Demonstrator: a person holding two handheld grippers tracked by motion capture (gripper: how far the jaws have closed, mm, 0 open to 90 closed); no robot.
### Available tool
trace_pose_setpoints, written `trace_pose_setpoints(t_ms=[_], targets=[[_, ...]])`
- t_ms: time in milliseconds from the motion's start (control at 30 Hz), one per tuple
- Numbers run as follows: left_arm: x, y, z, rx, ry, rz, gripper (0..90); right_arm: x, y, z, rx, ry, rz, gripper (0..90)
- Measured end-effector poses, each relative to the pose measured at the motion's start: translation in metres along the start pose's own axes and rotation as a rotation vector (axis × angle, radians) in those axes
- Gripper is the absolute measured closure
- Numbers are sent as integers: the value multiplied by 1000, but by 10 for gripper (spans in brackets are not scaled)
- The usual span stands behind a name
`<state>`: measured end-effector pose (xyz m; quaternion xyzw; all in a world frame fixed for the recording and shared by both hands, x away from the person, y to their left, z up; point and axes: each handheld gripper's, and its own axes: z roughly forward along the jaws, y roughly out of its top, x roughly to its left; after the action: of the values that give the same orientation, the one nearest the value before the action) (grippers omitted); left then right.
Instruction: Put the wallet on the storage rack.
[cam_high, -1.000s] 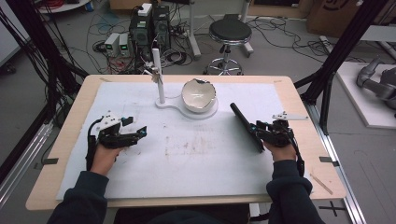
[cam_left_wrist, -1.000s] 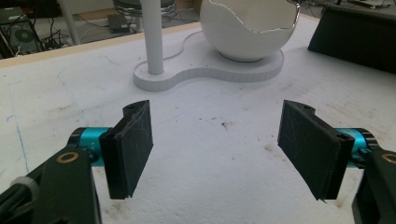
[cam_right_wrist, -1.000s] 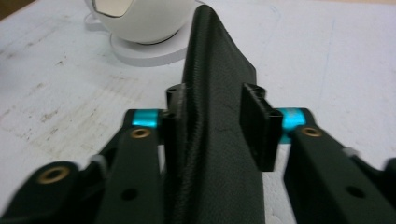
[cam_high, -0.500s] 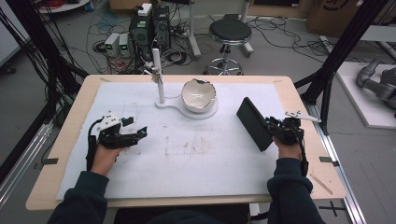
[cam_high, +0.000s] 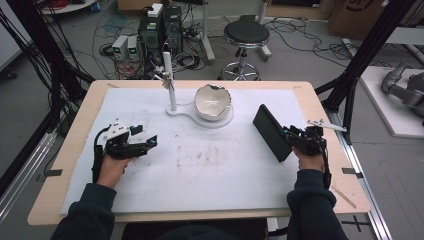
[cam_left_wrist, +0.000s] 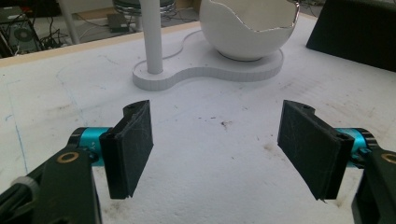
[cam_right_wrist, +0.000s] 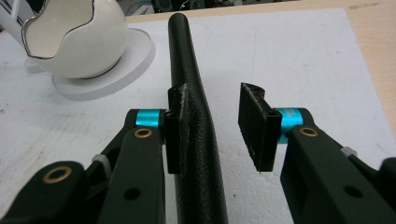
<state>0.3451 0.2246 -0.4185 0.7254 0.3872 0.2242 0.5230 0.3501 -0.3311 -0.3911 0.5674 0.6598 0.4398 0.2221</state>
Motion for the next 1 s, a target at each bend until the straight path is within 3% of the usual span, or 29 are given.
trace_pose_setpoints(t_ms=[267,500,567,633,667,700,733,767,800,833,900,1000], targets=[[0,0,0,-1,0,-1,264,5,0,0,3,16,-41,601],[0,0,0,-1,0,0,265,8,0,0,0,3,-64,571],[0,0,0,0,-1,2,265,11,1,-1,-17,30,-88,446],[0,0,1,4,-1,1,265,22,1,3,6,47,-196,304],[0,0,1,4,-2,2,265,30,-2,9,44,32,-268,310],[0,0,1,2,-2,0,265,37,-5,16,99,7,-313,393],[0,0,0,0,-2,2,265,40,-9,23,169,-23,-340,582],[0,0,0,0,0,0,265,41,-11,28,206,-70,-349,595],[1,0,-1,-2,0,-2,265,40,-11,30,206,-81,-336,581],[1,0,-1,-4,3,-2,265,39,-9,29,202,-69,-328,662],[2,-1,-1,-1,3,-5,266,37,-8,25,178,-75,-312,696],[2,-1,-1,-1,1,-6,267,30,-8,24,169,-44,-271,709]])
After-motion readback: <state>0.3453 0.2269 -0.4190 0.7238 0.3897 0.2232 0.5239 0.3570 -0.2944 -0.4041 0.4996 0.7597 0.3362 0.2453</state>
